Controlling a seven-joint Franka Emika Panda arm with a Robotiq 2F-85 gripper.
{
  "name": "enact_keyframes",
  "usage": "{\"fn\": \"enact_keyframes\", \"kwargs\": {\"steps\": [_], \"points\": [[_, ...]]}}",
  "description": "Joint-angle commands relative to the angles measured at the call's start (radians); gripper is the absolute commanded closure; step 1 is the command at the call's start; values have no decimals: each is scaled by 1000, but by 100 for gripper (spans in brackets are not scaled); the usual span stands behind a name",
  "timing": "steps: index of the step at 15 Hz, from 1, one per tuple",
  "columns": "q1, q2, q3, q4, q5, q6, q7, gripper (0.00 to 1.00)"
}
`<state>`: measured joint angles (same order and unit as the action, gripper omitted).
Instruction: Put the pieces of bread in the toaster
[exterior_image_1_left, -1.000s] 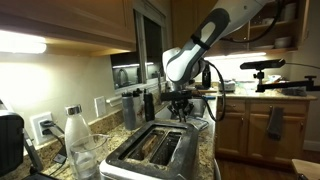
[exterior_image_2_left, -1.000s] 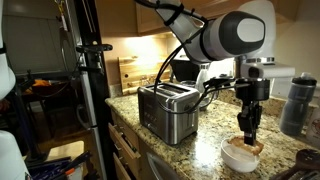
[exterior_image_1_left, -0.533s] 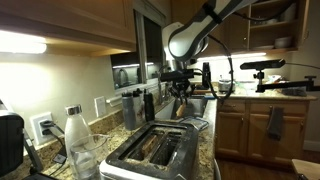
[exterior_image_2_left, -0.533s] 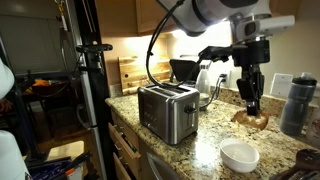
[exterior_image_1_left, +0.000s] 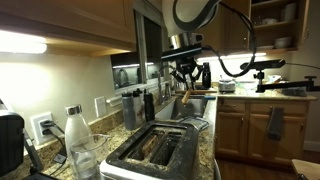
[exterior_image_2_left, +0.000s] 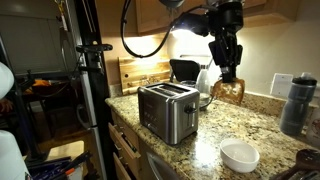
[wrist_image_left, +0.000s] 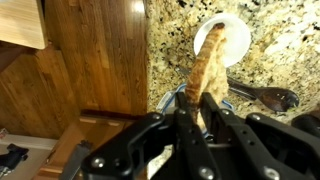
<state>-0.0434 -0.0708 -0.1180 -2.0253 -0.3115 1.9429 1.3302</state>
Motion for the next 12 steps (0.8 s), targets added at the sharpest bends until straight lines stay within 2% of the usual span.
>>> {"fn": "enact_keyframes", "kwargs": {"steps": [1, 6, 12], "points": [[-6, -134, 57, -90, -18, -70, 67, 91], [2, -215, 137, -143, 8, -143, 125, 91], [23, -255, 215, -189, 55, -189, 162, 90]]}}
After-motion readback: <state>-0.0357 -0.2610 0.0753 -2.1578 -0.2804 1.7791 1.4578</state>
